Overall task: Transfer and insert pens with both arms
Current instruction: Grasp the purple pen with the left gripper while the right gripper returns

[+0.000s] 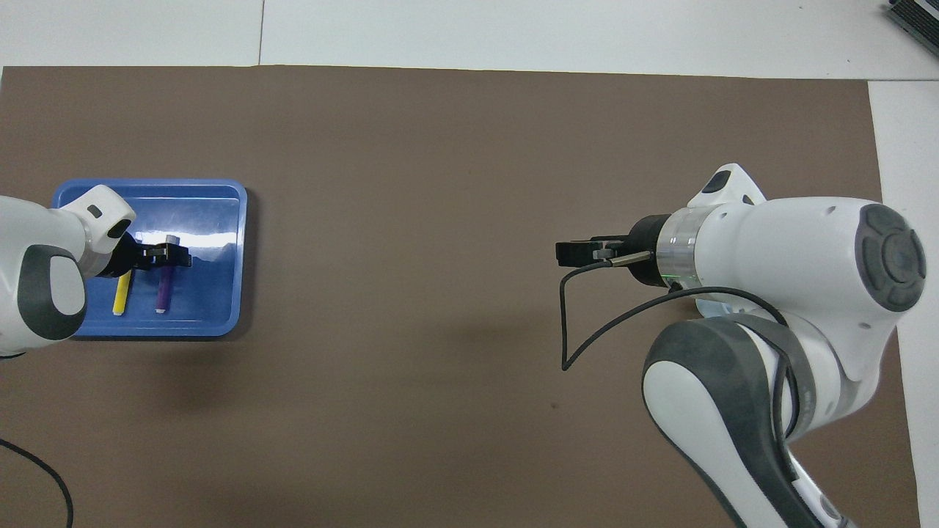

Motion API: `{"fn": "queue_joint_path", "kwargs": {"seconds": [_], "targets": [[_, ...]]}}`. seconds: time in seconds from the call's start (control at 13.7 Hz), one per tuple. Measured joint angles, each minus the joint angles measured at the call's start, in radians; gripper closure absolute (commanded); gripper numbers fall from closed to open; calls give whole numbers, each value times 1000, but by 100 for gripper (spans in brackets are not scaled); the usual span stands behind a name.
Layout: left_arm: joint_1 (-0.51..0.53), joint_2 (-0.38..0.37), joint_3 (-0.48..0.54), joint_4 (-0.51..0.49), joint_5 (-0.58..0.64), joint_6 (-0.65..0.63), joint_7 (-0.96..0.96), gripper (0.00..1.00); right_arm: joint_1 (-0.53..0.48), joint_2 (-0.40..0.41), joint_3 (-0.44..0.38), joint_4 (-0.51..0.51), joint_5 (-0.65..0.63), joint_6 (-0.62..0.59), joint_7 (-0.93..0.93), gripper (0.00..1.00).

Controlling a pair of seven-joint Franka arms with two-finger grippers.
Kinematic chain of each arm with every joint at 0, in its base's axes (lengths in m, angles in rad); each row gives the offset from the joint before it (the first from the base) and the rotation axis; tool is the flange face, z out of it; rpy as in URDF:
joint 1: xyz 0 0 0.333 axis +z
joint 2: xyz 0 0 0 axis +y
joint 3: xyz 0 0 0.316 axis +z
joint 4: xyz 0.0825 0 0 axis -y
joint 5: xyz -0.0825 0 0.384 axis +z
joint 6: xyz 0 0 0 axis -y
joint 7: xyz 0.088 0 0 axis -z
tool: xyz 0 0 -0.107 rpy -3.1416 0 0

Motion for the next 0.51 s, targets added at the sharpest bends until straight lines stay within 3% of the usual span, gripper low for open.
{"fn": "queue_joint_path", "kwargs": {"seconds": [0.07,0.15,0.51], "targets": [[1,0,1,2,0,1,0,88,0,1,0,1,34,0,0,0],[1,0,1,2,1,2,-1,100,3,2,0,2,60,2,2,0],[-2,-4,-9,3,1,2,-24,100,61,4,4,2,80,62,149,0]]}}
